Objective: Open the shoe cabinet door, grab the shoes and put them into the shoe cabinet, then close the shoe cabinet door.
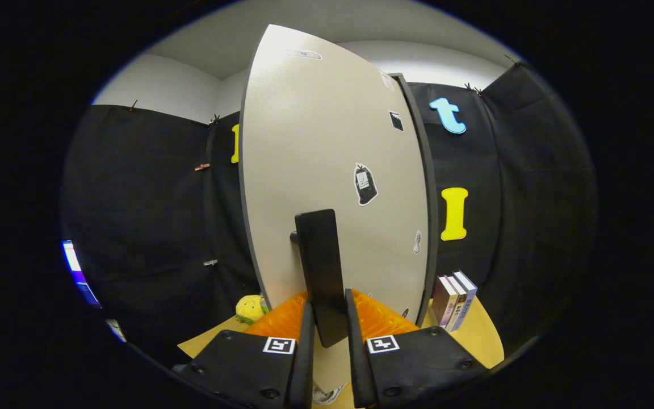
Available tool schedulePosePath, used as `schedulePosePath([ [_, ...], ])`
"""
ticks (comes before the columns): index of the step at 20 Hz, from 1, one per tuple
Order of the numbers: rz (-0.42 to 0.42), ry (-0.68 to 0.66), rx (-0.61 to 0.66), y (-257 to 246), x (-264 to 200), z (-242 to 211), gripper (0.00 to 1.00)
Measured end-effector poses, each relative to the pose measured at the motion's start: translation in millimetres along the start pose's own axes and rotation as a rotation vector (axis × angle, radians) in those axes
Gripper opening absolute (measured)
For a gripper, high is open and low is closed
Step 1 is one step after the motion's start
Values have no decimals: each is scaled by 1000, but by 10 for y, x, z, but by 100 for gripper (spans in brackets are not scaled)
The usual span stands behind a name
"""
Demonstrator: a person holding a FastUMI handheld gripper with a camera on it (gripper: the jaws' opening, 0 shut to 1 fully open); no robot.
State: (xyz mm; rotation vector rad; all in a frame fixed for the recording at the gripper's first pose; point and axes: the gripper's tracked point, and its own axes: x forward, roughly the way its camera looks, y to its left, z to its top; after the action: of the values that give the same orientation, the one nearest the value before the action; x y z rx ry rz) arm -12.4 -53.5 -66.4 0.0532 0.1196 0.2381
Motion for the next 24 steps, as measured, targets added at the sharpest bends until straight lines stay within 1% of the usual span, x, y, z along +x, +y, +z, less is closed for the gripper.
schedulePosePath([
  [3,-29,3,-9,-216,-116,-26,31],
  [6,-67,21,24,-454,-206,-73,30],
  [9,-120,1,21,-689,-295,-24,30],
  [11,-152,-11,23,-866,-352,6,26],
  [18,-234,-56,31,-1270,-551,129,26],
  [21,-260,-55,51,-1411,-610,138,26],
  [24,-265,-53,75,-1494,-677,144,26],
])
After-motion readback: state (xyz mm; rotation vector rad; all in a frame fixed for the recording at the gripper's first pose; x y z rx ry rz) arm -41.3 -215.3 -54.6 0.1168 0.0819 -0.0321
